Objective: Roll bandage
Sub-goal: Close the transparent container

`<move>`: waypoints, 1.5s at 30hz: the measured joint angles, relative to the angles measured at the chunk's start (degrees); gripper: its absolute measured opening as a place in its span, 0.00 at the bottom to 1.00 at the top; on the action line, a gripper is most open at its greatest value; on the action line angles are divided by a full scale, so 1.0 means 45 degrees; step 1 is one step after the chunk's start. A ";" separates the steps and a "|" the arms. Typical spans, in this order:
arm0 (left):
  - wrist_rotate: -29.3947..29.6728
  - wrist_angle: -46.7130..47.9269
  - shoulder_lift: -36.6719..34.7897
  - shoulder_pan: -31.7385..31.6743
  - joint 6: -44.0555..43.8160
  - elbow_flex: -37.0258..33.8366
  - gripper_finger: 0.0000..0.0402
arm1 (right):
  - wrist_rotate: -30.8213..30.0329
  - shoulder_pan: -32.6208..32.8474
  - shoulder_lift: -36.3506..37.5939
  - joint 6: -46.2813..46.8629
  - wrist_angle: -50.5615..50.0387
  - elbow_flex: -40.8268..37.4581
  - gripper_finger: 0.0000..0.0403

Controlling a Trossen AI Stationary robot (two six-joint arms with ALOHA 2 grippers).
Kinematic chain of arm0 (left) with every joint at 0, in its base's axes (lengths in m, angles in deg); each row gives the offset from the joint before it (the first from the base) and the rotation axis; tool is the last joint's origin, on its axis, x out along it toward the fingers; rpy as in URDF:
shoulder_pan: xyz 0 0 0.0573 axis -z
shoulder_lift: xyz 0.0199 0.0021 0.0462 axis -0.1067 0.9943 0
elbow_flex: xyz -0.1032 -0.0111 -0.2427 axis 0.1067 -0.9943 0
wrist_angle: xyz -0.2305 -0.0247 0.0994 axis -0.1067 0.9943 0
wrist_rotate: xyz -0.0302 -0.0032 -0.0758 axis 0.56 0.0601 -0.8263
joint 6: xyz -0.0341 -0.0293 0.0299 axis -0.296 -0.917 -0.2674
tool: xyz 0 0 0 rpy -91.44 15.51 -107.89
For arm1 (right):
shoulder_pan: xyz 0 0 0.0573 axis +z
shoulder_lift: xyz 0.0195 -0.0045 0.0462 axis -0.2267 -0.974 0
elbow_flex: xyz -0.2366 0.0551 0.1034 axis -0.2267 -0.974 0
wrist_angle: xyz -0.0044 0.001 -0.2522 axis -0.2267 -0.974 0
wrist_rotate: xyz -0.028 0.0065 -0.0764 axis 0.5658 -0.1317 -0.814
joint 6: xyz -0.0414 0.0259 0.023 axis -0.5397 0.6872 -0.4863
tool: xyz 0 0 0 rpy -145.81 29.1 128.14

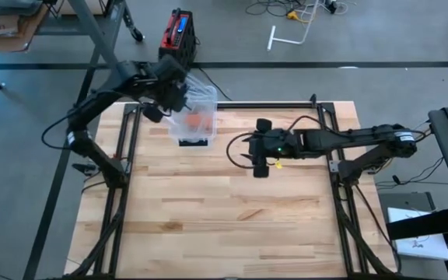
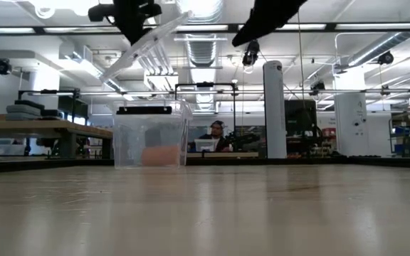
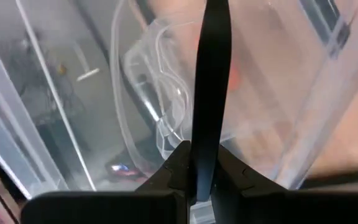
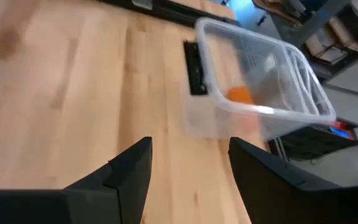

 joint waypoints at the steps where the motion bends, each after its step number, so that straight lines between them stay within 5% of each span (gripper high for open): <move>1: 0.0037 0.0165 0.0206 -0.0007 0.0689 0.0064 0.05 | -0.0161 -0.0099 0.0005 -0.0181 0.0138 -0.0119 0.52; 7: 0.1727 0.0787 0.1024 0.0003 0.4597 -0.0144 0.05 | 0.0098 -0.1354 0.0332 -0.1596 0.1164 -0.0428 0.51; 13: 0.2825 -0.0282 0.1827 -0.0080 0.5834 -0.0917 0.05 | 0.2043 -0.2893 0.0364 -0.2596 0.3003 -0.1192 0.52; 23: 0.2703 -0.1790 0.2661 -0.0089 0.7676 -0.1289 0.05 | 0.4780 -0.5434 0.0291 -0.2237 0.5888 -0.3077 0.51; 37: 0.2704 -0.3428 0.2641 -0.0114 0.8935 -0.2908 0.05 | 0.5665 -0.5683 -0.2117 -0.1782 0.8700 -0.2880 0.50; 45: 0.2726 -0.4641 0.2608 -0.0231 0.9486 -0.3277 0.05 | 0.6089 -0.5658 -0.4455 -0.0983 0.8388 -0.0916 0.50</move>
